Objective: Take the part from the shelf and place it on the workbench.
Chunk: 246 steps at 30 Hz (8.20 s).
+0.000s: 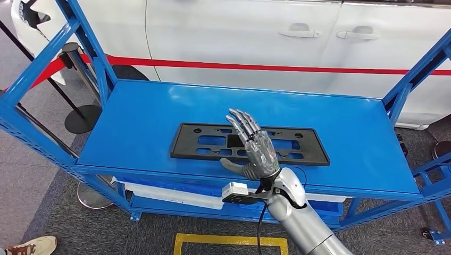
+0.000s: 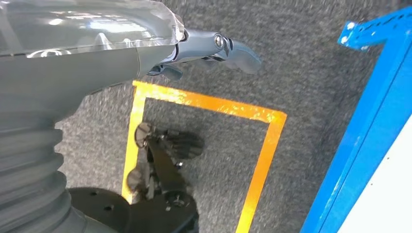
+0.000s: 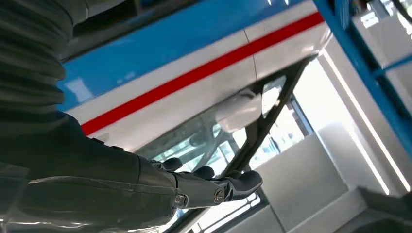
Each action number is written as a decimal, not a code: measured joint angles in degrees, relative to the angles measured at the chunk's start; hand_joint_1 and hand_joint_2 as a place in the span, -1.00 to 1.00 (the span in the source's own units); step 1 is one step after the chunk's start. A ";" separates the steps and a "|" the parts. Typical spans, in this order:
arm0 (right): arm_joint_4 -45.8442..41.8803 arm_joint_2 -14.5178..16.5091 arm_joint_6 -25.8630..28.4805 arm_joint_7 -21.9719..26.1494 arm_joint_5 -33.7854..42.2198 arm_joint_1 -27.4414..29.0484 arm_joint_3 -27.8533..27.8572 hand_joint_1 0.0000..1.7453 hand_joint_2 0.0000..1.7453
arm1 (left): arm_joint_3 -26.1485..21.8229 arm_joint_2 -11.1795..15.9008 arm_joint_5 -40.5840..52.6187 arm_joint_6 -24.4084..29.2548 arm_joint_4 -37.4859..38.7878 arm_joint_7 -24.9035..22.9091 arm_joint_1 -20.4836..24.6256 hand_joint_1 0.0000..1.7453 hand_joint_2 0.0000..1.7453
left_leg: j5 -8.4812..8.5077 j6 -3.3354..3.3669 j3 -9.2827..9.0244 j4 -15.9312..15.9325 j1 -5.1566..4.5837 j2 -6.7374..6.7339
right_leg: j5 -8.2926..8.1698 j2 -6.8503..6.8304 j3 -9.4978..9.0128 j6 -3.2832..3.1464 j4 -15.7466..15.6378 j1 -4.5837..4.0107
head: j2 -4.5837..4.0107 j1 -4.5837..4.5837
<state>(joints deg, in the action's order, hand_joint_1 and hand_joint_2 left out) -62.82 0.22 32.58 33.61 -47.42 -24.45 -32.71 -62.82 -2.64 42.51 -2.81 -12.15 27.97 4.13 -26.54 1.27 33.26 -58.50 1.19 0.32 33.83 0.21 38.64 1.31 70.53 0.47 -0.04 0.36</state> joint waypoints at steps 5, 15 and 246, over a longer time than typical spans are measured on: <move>4.53 0.10 -0.19 -1.02 -3.57 -0.21 -2.65 -1.00 1.00 | -0.02 0.00 0.59 -0.36 0.02 -0.20 -0.04 -1.00 1.00 | -0.22 -0.15 -0.33 -0.01 0.05 0.17 | -3.06 -0.06 0.21 0.21 -0.64 0.56 | 0.00 0.00; 10.57 1.44 -0.81 -3.29 -8.42 -2.17 -6.40 -1.00 1.00 | -0.02 0.10 1.02 -0.77 0.01 -0.18 0.04 -1.00 1.00 | -5.10 -2.61 2.45 -7.12 0.02 0.06 | -7.40 -0.18 -5.44 -2.40 -12.86 0.12 | 0.00 0.12; -54.24 -8.07 -71.12 6.19 62.06 28.53 21.22 0.84 1.00 | -6.54 0.59 10.69 1.93 0.04 -9.33 -0.97 -1.00 -1.00 | -1.63 0.42 -4.88 2.63 -0.48 -0.76 | -1.60 -0.34 0.61 0.22 -3.49 0.09 | 0.00 -0.04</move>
<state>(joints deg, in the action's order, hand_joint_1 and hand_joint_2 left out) -117.06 -7.85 -38.54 39.80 14.64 4.08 -11.50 -69.36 -2.05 53.20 -0.87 -12.11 18.64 3.16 -28.17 1.69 28.38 -55.88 0.71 -0.44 32.23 -0.13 39.26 1.53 67.04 0.56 -0.04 0.32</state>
